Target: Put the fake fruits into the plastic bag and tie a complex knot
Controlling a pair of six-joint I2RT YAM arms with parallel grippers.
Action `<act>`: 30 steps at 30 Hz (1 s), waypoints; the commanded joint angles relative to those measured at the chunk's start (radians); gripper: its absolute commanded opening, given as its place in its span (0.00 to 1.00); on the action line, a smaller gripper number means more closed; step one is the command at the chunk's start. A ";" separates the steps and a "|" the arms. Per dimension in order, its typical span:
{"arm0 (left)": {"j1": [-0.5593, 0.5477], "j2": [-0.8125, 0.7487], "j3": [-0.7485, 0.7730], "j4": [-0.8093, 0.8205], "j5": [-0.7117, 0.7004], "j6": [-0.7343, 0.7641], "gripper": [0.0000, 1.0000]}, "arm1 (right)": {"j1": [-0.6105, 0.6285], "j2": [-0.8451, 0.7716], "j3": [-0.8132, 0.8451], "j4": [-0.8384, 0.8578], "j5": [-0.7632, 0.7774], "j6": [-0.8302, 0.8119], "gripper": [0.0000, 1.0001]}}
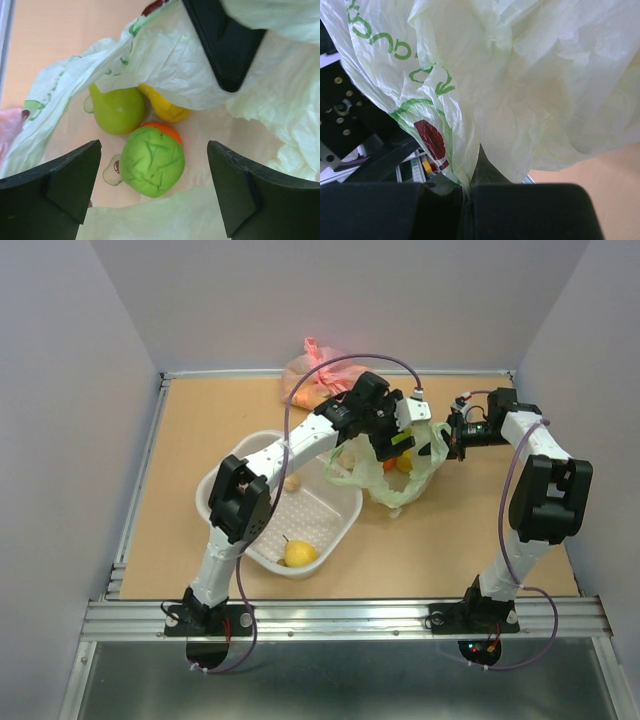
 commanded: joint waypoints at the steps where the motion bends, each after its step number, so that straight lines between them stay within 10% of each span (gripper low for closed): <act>1: 0.027 -0.217 -0.049 0.048 0.157 -0.006 0.99 | -0.007 0.004 0.061 -0.017 -0.012 -0.011 0.01; 7: 0.173 -0.508 -0.310 0.000 0.502 -0.034 0.99 | -0.007 0.008 0.073 -0.021 -0.003 -0.020 0.00; 14: 0.269 -0.766 -0.580 -0.389 0.417 0.387 0.96 | -0.007 0.005 0.055 -0.030 0.012 -0.029 0.00; 30: 0.185 -0.689 -0.922 -0.517 0.366 0.547 0.96 | -0.007 0.007 0.051 -0.042 0.058 -0.057 0.01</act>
